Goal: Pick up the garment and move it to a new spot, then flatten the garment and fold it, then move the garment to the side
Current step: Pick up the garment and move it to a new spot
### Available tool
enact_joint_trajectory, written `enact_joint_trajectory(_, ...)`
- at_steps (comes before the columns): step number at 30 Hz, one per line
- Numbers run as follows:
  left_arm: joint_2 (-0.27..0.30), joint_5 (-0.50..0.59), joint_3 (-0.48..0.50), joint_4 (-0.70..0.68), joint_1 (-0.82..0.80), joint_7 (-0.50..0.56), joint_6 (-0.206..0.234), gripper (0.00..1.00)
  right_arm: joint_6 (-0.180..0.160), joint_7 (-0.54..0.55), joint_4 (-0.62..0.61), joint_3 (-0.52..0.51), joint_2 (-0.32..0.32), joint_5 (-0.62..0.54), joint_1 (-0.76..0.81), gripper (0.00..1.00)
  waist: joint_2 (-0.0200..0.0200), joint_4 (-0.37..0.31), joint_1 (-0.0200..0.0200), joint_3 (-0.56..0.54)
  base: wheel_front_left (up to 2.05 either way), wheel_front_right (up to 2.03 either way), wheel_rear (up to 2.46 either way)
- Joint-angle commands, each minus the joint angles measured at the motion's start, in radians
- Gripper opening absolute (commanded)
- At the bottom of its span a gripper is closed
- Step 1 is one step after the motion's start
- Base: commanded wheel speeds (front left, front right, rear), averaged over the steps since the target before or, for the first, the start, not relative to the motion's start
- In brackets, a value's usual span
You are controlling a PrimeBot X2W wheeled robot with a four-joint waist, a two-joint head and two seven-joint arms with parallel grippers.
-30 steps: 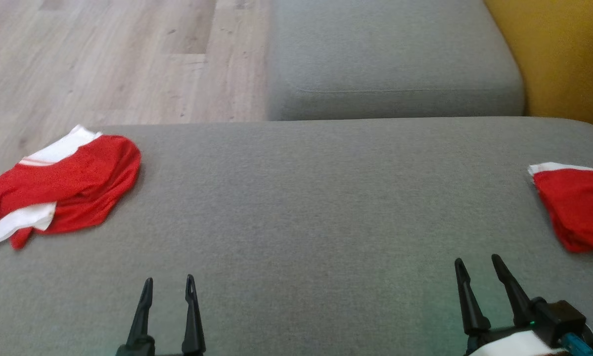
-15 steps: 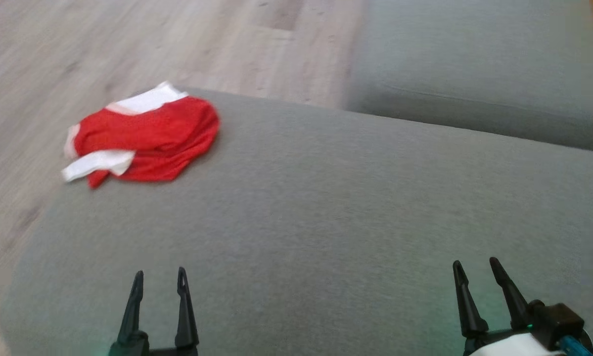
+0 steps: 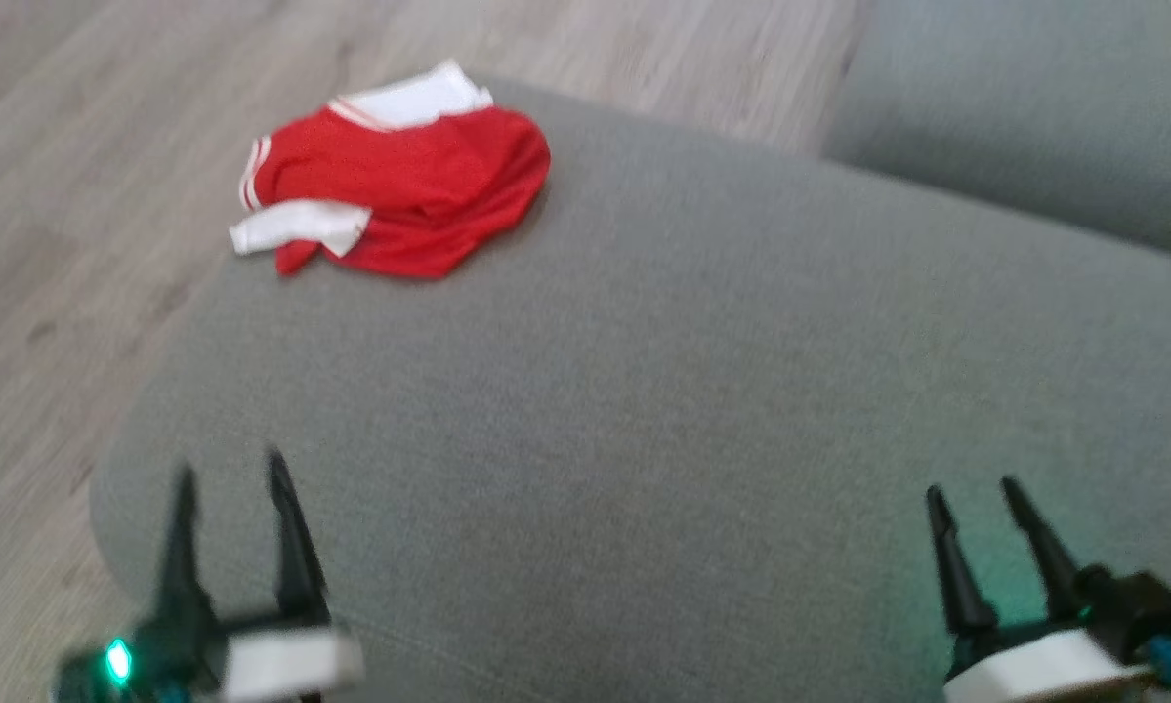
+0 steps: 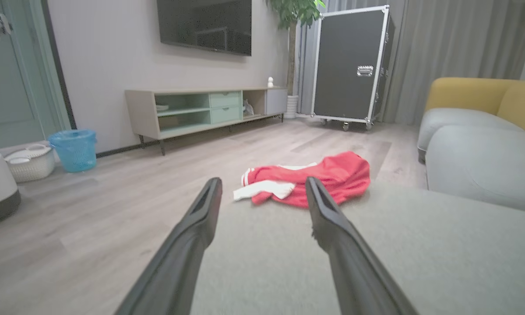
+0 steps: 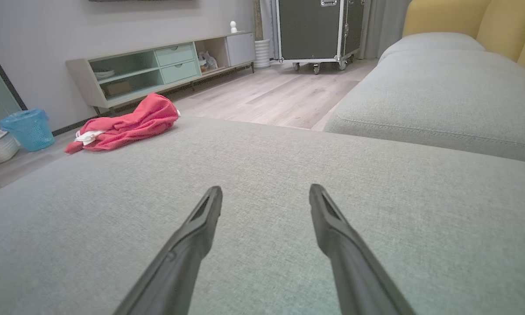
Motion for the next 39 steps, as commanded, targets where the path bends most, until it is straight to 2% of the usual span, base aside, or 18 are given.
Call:
enact_joint_trajectory(1,-0.003,-0.003,0.049,-0.047,-0.097,-0.005,0.001,1.00,-0.001,-0.014,-0.039,0.019,-0.042,-0.006,-0.054,1.00,-0.0001,-0.003,0.0000,0.068,0.00,0.00,0.00)
enact_joint_trajectory(5,0.002,0.013,0.090,-0.036,-0.249,-0.005,-0.029,1.00,-0.001,-0.014,-0.063,0.022,-0.117,-0.016,-0.092,1.00,-0.0001,-0.020,0.0000,0.180,0.00,0.00,0.00)
enact_joint_trajectory(8,0.029,0.024,0.101,0.044,-0.403,-0.005,-0.061,1.00,-0.001,-0.014,-0.085,0.019,-0.183,-0.017,-0.122,1.00,-0.0001,-0.034,0.0000,0.269,0.00,0.00,0.00)
enact_joint_trajectory(11,0.062,0.053,0.098,0.189,-0.581,0.004,-0.062,1.00,-0.001,-0.014,-0.107,0.006,-0.250,-0.016,-0.142,1.00,-0.0001,-0.044,0.0000,0.345,0.00,0.00,0.00)
enact_joint_trajectory(18,0.083,0.012,0.119,0.587,-1.002,0.150,-0.073,1.00,-0.001,-0.014,-0.161,-0.007,-0.384,0.001,-0.187,1.00,-0.0001,-0.085,0.0000,0.484,0.00,0.00,0.00)
enact_joint_trajectory(22,0.107,-0.035,0.161,0.798,-1.141,0.217,-0.072,1.00,-0.001,-0.014,-0.183,0.014,-0.431,0.012,-0.224,1.00,-0.0001,-0.133,0.0000,0.538,0.00,0.00,0.00)
enact_joint_trajectory(26,0.122,-0.090,0.204,0.971,-1.204,0.275,-0.080,1.00,-0.001,-0.014,-0.199,0.014,-0.452,0.019,-0.251,1.00,-0.0001,-0.176,0.0000,0.584,0.00,0.00,0.00)
enact_joint_trajectory(30,0.130,-0.120,0.223,1.057,-1.229,0.290,-0.099,1.00,-0.001,-0.014,-0.203,0.005,-0.456,0.020,-0.259,1.00,-0.0001,-0.197,0.0000,0.615,0.00,0.00,0.00)
enact_joint_trajectory(31,0.131,-0.126,0.224,1.076,-1.237,0.286,-0.109,0.95,-0.001,-0.014,-0.205,-0.001,-0.455,0.019,-0.260,1.00,-0.0001,-0.199,0.0000,0.623,0.00,0.00,0.00)
enact_joint_trajectory(32,0.131,-0.128,0.223,1.092,-1.243,0.277,-0.121,0.00,-0.001,-0.014,-0.205,-0.006,-0.453,0.019,-0.261,1.00,-0.0001,-0.200,0.0000,0.629,0.00,0.00,0.00)
enact_joint_trajectory(37,0.161,-0.097,0.188,1.105,-1.272,0.088,-0.147,0.00,-0.001,-0.014,-0.196,-0.001,-0.411,0.014,-0.276,1.00,-0.0001,-0.203,0.0000,0.606,0.00,0.00,0.00)
enact_joint_trajectory(38,0.194,-0.044,0.138,1.075,-1.288,0.014,-0.157,0.00,-0.001,-0.014,-0.173,0.033,-0.359,0.010,-0.300,1.00,-0.0001,-0.216,0.0000,0.526,0.00,0.00,0.00)
enact_joint_trajectory(39,0.207,-0.029,0.124,1.058,-1.292,0.007,-0.161,0.00,-0.001,-0.014,-0.166,0.042,-0.343,0.010,-0.305,1.00,-0.0001,-0.223,0.0000,0.503,0.00,0.00,0.00)
